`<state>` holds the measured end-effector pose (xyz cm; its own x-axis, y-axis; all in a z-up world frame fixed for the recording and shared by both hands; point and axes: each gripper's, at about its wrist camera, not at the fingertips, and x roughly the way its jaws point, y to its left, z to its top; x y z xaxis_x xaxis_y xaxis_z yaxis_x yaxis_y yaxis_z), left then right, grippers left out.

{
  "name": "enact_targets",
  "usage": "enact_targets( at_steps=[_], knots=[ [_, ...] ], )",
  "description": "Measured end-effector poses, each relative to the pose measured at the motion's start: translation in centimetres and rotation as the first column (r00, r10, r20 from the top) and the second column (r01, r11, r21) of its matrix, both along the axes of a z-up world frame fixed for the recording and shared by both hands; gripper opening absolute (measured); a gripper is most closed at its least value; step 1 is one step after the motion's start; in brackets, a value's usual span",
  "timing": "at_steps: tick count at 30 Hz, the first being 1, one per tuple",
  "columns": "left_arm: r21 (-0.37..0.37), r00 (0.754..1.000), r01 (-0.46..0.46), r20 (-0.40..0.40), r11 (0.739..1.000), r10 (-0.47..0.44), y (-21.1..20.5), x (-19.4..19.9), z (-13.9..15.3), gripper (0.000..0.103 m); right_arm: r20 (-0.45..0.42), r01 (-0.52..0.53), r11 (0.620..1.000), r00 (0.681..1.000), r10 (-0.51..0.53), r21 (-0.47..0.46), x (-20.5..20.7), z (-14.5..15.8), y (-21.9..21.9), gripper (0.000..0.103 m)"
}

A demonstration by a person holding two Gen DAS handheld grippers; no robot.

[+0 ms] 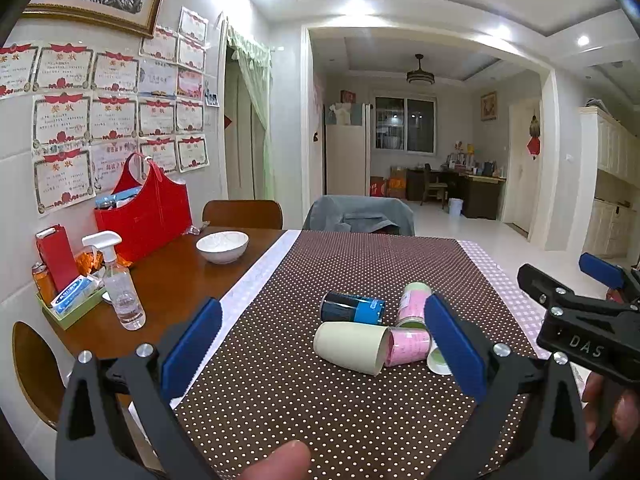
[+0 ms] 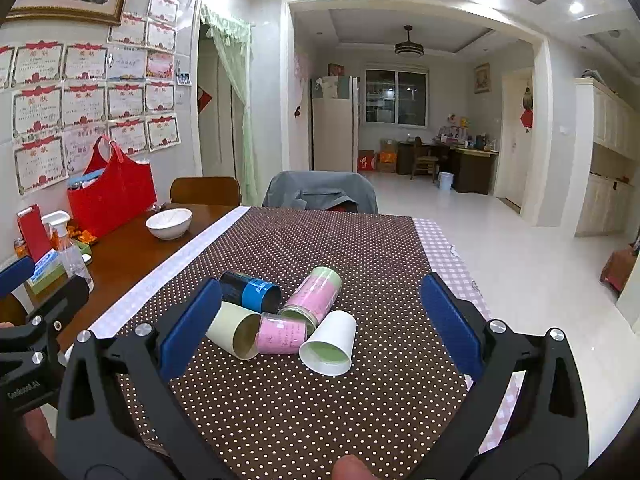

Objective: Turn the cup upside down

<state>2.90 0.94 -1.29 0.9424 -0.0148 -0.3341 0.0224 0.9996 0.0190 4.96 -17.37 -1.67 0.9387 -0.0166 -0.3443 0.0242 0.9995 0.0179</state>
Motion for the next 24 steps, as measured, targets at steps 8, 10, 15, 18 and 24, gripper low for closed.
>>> enact_targets(
  at_steps=[8,10,15,18,24],
  knots=[
    [0.013,0.999,0.007,-0.054,1.0,-0.006,-0.2,3.4,-1.2,0.099,-0.062,-0.018,1.0,0.998,0.017,-0.016,3.4,-1.3,0.5,0.097],
    [0.018,0.997,0.008,-0.074,1.0,-0.007,-0.3,4.5,-1.5,0.099,-0.082,-0.016,1.0,0.997,0.014,-0.018,4.4,-1.6,0.4,0.097],
    [0.036,0.992,0.026,-0.127,0.999,-0.022,-1.1,7.3,-2.3,0.099,-0.139,0.002,1.0,0.99,-0.003,-0.007,6.8,-2.9,-1.2,0.097],
    [0.043,0.986,0.048,-0.163,0.998,-0.041,-2.1,9.2,-2.8,0.099,-0.172,0.016,1.0,0.985,-0.015,0.003,8.1,-3.7,-2.4,0.097],
    [0.059,0.965,0.104,-0.247,0.993,-0.086,-4.1,13.9,-3.9,0.099,-0.241,0.056,0.998,0.969,-0.047,0.033,11.3,-5.2,-5.2,0.097]
  ],
)
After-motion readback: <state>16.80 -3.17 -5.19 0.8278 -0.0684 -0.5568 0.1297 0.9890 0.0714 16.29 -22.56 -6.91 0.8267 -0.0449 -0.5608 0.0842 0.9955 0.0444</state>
